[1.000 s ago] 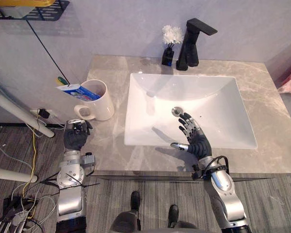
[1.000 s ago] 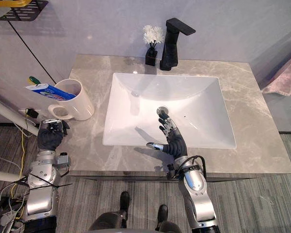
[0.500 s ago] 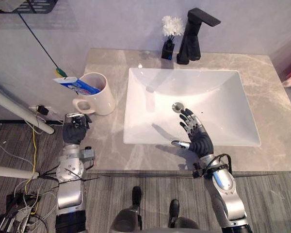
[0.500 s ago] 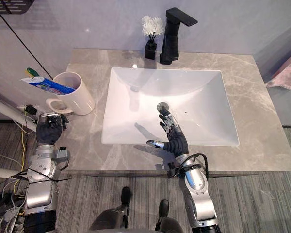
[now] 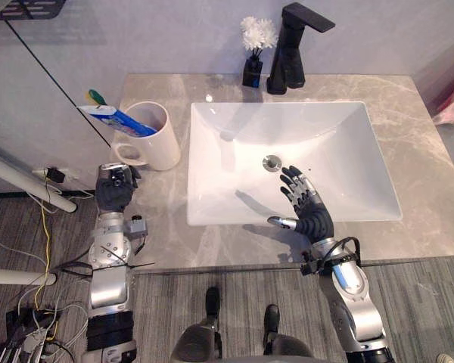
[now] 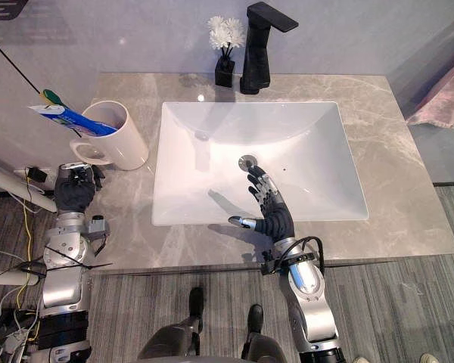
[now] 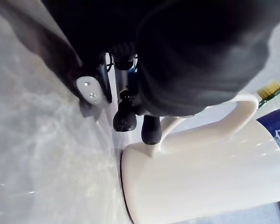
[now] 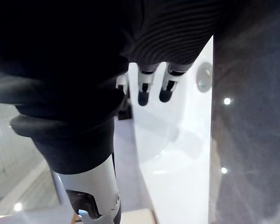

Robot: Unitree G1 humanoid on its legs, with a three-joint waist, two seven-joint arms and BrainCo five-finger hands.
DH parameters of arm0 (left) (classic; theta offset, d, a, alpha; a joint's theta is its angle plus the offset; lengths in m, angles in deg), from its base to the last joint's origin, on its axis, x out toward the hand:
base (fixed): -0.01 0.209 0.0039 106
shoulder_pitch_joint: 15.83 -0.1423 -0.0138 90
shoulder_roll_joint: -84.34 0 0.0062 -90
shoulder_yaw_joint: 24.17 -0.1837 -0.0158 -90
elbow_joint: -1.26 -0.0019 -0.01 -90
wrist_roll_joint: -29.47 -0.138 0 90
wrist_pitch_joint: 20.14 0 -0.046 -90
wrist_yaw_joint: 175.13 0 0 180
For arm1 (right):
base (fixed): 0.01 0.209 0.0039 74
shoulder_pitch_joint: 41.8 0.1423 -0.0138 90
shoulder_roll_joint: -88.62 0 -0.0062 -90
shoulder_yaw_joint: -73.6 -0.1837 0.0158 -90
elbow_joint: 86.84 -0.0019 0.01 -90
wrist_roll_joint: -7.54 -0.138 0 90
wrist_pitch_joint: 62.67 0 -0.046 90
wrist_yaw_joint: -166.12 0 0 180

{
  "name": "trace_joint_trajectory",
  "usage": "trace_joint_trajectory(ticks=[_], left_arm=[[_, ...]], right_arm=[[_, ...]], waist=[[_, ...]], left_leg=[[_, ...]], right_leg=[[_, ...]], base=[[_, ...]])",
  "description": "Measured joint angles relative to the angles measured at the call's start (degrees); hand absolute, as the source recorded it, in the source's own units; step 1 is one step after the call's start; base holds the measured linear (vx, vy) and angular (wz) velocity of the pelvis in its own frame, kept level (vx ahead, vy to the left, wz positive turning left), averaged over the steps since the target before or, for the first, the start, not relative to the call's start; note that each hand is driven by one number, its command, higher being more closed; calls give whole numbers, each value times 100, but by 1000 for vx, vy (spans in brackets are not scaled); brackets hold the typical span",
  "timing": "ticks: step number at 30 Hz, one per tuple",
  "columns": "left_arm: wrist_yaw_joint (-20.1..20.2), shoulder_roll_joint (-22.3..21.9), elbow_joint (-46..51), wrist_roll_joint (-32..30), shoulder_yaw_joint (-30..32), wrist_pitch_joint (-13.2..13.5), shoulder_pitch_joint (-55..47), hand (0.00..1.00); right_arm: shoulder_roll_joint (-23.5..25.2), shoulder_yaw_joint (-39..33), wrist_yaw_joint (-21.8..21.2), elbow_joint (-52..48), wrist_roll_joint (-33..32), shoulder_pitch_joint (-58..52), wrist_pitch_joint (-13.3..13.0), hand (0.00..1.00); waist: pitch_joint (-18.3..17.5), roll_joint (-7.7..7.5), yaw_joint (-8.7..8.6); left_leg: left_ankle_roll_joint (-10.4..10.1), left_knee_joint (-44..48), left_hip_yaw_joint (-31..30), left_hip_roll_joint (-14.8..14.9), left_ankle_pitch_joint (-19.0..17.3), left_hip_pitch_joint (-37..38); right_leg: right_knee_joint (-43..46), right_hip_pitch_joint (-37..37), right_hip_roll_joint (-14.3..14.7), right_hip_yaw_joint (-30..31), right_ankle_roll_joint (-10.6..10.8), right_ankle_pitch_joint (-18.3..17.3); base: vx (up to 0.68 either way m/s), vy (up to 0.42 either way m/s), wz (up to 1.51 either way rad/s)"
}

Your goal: Organize washtable

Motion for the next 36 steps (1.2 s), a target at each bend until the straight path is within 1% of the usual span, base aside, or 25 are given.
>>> trace_joint_trajectory(ticks=[7, 14, 16, 18, 19, 21, 24, 26, 28, 32, 36], left_arm=[[-54, 183, -314, 3, -40, -19, 135, 100], [16, 203, -396, 109, -49, -20, 14, 100], [134, 195, -346, 127, -56, -18, -111, 100], [307, 152, -273, 128, -58, -8, -385, 100], [358, 152, -243, 128, -58, -8, -466, 100], [499, 147, -107, 127, -73, -16, -763, 100], [615, 147, -74, 127, -128, -22, -1048, 100], [631, 146, -67, 132, -198, -24, -1157, 100], [719, 146, -17, 214, -224, -25, -1183, 100], [749, 147, 232, 226, -292, -29, -1208, 100], [851, 145, 322, 224, -515, -29, -1231, 100]], right_arm=[[-1, 0, -3, -10, -5, -94, 1, 0], [0, -40, -5, -4, -5, -198, 36, 0], [1, -109, -16, -4, -3, -239, 35, 0], [-2, -166, -28, 47, -3, -312, 36, 0], [-2, -166, -33, 75, -3, -317, 32, 0], [-3, -167, -45, 129, -2, -338, 34, 0], [-12, -171, -57, 212, -2, -368, 32, 0], [-11, -172, -57, 297, -3, -385, 27, 0], [-11, -171, -59, 362, -2, -386, 27, 0], [-4, -145, -63, 378, -2, -393, 43, 0], [2, -143, -148, 465, 1, -409, 40, 0]], waist=[[4, 11, -4], [12, 62, -10], [2, 99, -11], [-22, 180, -13], [-31, 197, -16], [-72, 249, -11], [-207, 352, -4], [-271, 389, -14], [-308, 379, -6], [-339, 371, -8], [-458, 358, -13]], left_leg=[[2, -1, 88, 0, 1, 70], [1, -2, 66, -12, 2, 248], [2, -2, 45, -41, 3, 272], [3, -2, -4, -51, 4, 365], [3, -2, -17, -53, 4, 396], [0, -2, -68, -68, 5, 442], [-4, -2, -120, -68, 12, 446], [1, -2, -188, -75, 20, 489], [4, -1, -203, -68, 22, 512], [-4, -1, -211, -71, 22, 519], [18, 1, -213, -80, 36, 520]], right_leg=[[3, 26, -7, 2, 2, 6], [-5, 216, -16, -31, 3, 0], [-6, 248, -25, -73, 1, -5], [-6, 364, -38, -167, -12, -30], [-6, 400, -43, -184, -13, -45], [16, 434, -73, -303, 30, -142], [10, 468, -78, -360, 5, -185], [-5, 552, -86, -440, 5, -201], [-11, 587, -80, -457, 2, -209], [-31, 613, -84, -475, -2, -212], [-52, 622, -92, -473, 7, -207]], base=[[-8, 15, -7], [0, 0, 0], [7, 15, 4], [18, 25, 10], [7, 12, 12], [-13, 4, 14], [-1, -3, 9], [26, -2, 16], [15, 0, 8], [3, 0, 2], [0, 0, 0]])
